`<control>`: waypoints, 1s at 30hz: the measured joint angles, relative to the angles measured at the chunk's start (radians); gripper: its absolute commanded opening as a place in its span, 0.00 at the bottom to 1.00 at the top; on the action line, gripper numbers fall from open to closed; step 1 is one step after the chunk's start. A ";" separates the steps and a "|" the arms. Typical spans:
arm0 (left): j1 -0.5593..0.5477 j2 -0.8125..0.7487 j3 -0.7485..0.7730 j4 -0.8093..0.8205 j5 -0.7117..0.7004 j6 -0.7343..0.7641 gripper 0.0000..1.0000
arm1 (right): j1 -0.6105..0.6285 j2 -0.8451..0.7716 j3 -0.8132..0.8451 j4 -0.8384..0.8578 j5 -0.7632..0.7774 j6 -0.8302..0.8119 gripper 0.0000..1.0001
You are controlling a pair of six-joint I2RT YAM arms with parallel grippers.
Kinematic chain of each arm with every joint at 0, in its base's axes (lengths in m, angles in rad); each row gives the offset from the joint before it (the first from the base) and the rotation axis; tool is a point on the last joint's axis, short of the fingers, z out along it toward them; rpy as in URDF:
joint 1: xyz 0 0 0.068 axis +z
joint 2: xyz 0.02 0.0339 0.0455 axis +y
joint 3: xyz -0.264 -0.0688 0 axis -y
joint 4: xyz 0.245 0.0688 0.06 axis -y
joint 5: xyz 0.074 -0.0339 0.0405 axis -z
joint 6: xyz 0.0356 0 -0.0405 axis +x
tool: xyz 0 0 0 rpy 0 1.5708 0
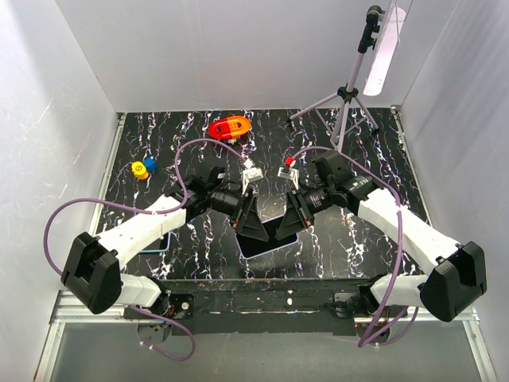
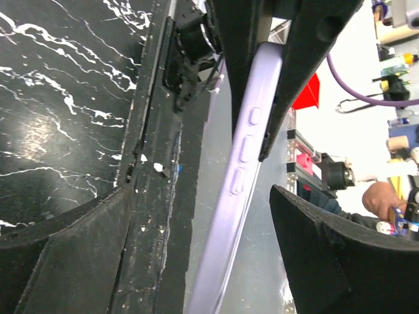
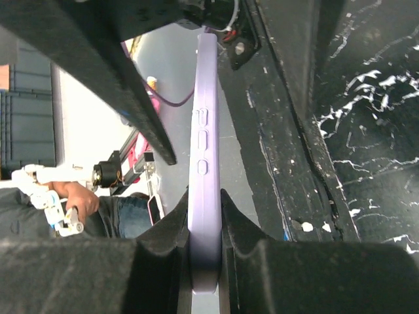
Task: Take the phone out of the phone case
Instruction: Pick up the phone at the center of the board.
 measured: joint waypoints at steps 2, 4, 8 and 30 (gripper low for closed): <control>-0.006 0.004 -0.003 0.003 0.026 0.000 0.65 | 0.002 0.000 0.015 -0.006 -0.024 -0.016 0.01; -0.007 0.004 -0.005 0.008 0.047 -0.003 0.51 | 0.006 0.000 0.024 -0.007 -0.048 -0.028 0.01; -0.011 0.005 -0.006 0.032 0.113 -0.023 0.12 | 0.009 0.000 0.027 -0.008 -0.053 -0.041 0.01; 0.024 -0.089 -0.048 0.290 -0.298 -0.510 0.00 | -0.100 -0.335 -0.317 0.538 0.227 0.496 0.74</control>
